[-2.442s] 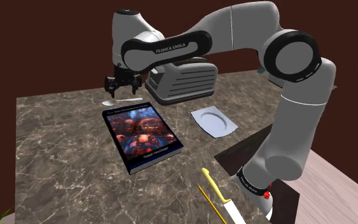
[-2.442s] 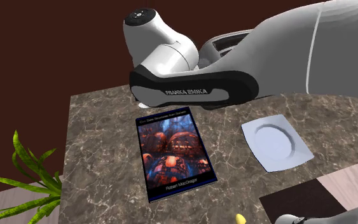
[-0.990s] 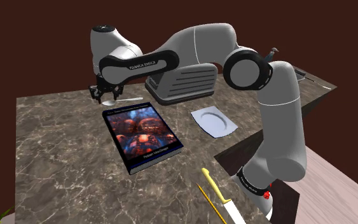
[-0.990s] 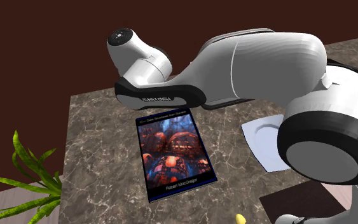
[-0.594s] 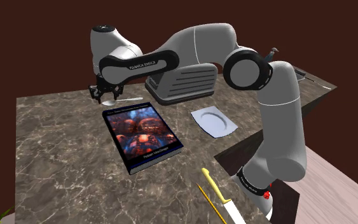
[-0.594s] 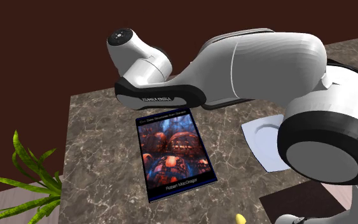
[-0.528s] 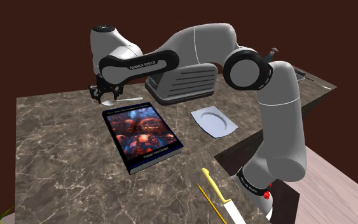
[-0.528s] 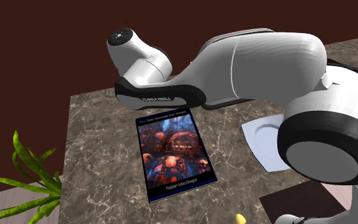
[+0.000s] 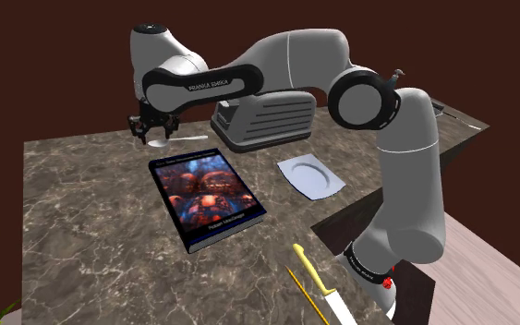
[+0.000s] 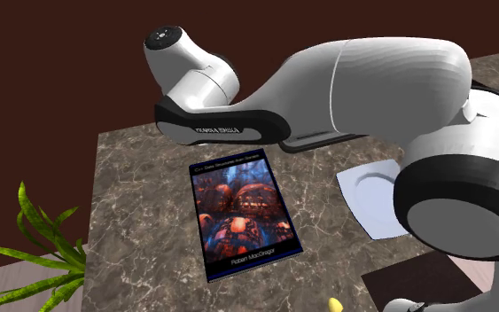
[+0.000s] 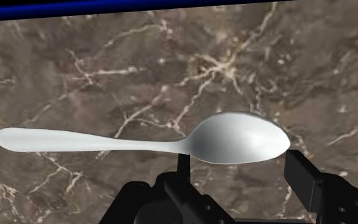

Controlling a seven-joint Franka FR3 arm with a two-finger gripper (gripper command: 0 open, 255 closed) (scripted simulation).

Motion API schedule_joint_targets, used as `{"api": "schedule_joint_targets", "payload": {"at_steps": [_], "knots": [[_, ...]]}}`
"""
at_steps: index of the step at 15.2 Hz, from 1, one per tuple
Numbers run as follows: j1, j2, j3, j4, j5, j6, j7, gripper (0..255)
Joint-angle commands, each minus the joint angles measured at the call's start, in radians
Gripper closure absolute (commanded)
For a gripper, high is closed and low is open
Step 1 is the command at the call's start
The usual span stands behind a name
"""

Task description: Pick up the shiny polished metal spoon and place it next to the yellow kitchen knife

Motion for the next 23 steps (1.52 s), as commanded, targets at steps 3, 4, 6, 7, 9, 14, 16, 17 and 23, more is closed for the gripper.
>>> {"api": "schedule_joint_targets", "payload": {"at_steps": [3,4,6,7,9,14,16,17,23], "knots": [[0.001,-0.019,0.004,0.026,0.008,-0.044,-0.009,255],[0.001,-0.022,0.005,0.034,0.009,-0.055,-0.011,255],[0.001,-0.029,0.007,0.05,0.013,-0.077,-0.016,255],[0.002,-0.032,0.008,0.059,0.014,-0.089,-0.018,255],[0.003,-0.037,0.009,0.078,0.017,-0.112,-0.023,255],[0.004,-0.157,0.027,-0.095,0.027,-0.065,0.021,255],[0.008,-0.226,0.038,-0.199,0.034,-0.032,0.05,255],[0.011,-0.258,0.044,-0.248,0.038,-0.017,0.064,255],[0.036,-0.434,0.083,-0.494,0.067,0.047,0.146,255]]}}
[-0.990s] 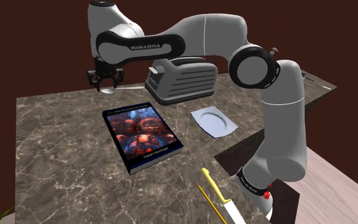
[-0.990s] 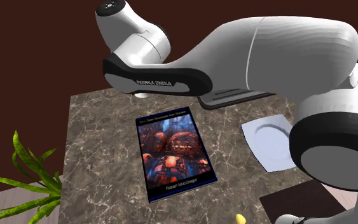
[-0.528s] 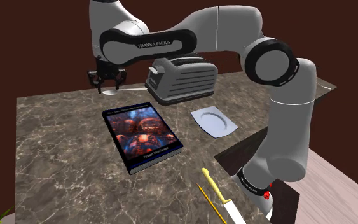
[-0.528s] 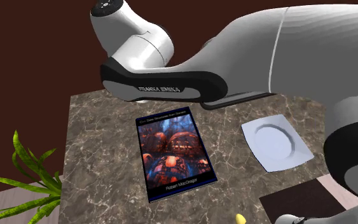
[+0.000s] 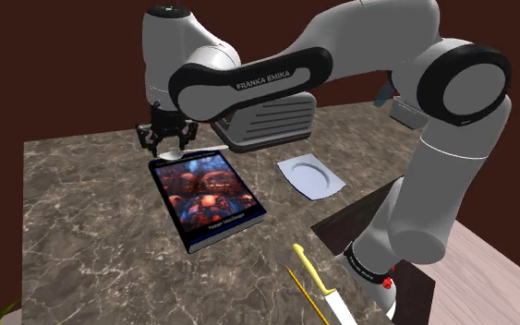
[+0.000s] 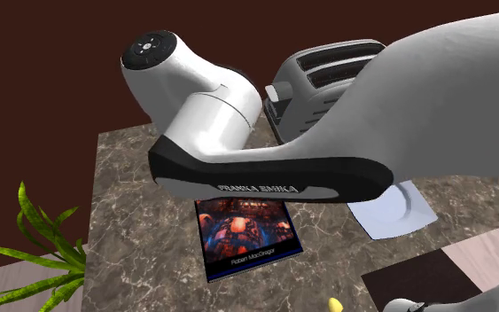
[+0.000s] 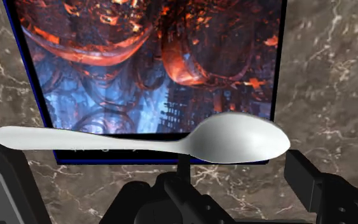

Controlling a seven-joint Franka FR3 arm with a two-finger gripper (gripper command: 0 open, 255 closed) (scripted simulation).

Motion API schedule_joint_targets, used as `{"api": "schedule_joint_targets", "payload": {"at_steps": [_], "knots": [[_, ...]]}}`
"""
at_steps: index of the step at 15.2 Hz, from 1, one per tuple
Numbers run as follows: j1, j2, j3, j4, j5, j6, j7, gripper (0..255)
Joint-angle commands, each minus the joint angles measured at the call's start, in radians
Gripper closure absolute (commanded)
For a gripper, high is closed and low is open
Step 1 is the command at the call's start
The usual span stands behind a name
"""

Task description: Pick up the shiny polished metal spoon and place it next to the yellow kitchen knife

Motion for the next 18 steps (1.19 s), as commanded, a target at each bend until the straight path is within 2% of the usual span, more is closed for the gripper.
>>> {"api": "schedule_joint_targets", "payload": {"at_steps": [1,9,18], "knots": [[0.012,-0.053,0.014,-0.076,0.01,0.021,0.031,255],[0.073,-0.25,0.08,-0.31,0.073,0.055,0.139,255],[0.171,-0.43,0.172,-0.483,0.168,0.046,0.272,255]]}}
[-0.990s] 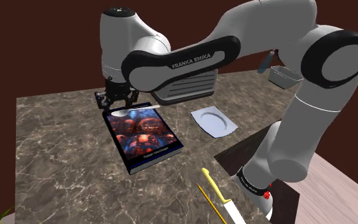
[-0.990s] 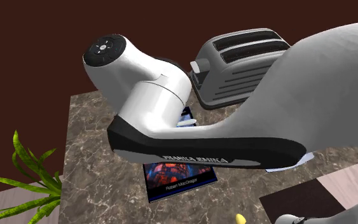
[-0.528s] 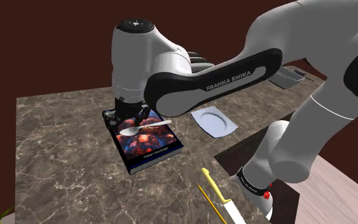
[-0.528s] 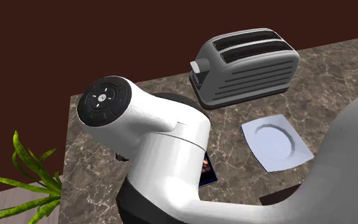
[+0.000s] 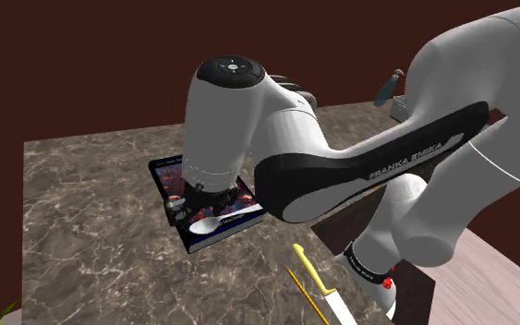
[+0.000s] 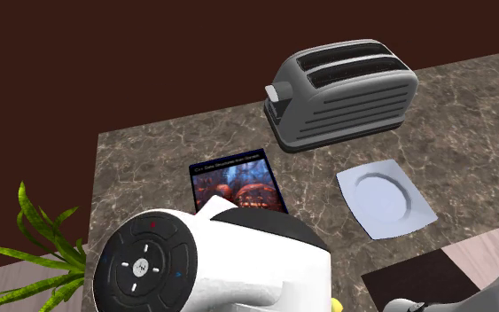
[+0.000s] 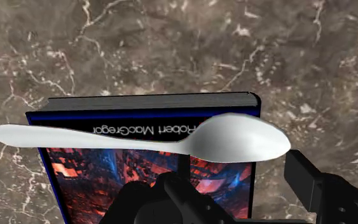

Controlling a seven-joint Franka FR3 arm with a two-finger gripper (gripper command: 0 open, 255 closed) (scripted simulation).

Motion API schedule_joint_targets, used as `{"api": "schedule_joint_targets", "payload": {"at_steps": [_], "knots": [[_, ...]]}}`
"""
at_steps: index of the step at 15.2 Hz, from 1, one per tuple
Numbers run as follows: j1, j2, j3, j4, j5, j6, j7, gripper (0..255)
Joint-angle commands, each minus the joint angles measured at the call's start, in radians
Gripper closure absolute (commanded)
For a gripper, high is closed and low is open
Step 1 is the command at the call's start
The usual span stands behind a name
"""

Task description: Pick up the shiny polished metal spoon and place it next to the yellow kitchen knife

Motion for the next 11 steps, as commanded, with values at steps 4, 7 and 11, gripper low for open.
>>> {"api": "schedule_joint_targets", "payload": {"at_steps": [4,7,11], "knots": [[0.066,-0.084,0.061,-0.06,0.059,-0.025,0.086,255],[0.105,-0.121,0.101,-0.082,0.092,-0.041,0.141,255],[0.16,-0.158,0.162,-0.096,0.135,-0.066,0.227,255]]}}
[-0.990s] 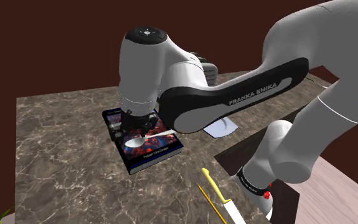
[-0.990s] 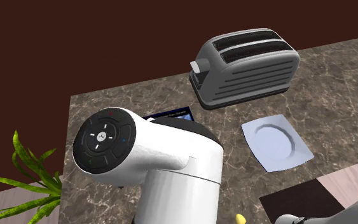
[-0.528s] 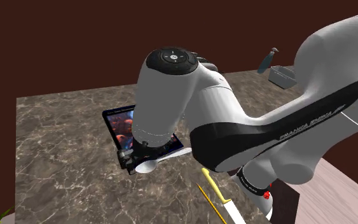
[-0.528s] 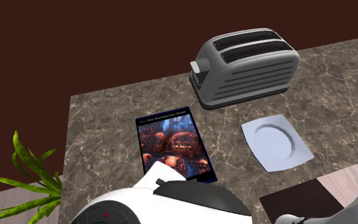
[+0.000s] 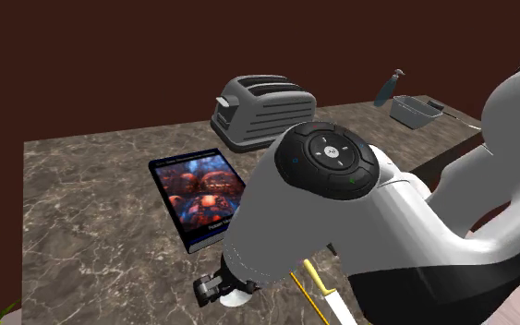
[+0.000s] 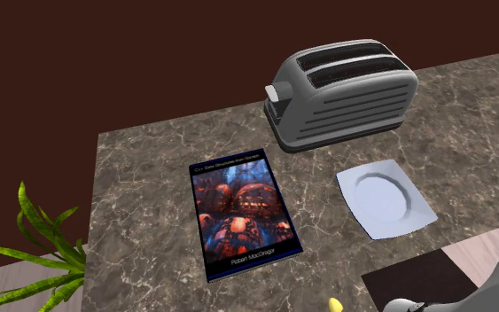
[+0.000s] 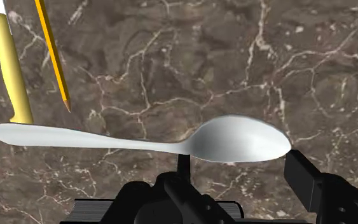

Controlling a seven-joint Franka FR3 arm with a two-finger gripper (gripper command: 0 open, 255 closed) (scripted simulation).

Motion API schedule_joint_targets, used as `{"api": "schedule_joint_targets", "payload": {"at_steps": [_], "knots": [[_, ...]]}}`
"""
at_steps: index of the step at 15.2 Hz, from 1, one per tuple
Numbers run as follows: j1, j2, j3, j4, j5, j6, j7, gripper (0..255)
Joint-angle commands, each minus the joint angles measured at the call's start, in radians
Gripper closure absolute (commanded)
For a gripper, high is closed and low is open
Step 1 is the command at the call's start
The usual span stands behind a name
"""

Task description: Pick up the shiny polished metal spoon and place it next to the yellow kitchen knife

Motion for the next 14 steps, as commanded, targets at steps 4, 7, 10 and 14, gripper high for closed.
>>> {"api": "schedule_joint_targets", "payload": {"at_steps": [4,7,10,14], "knots": [[0.009,0.02,0.033,-0.028,-0.002,0.043,0.046,255],[0.003,0.045,0.045,-0.051,-0.016,0.087,0.062,255],[-0.004,0.073,0.058,-0.071,-0.034,0.13,0.081,255],[-0.017,0.115,0.075,-0.095,-0.065,0.188,0.112,255]]}}
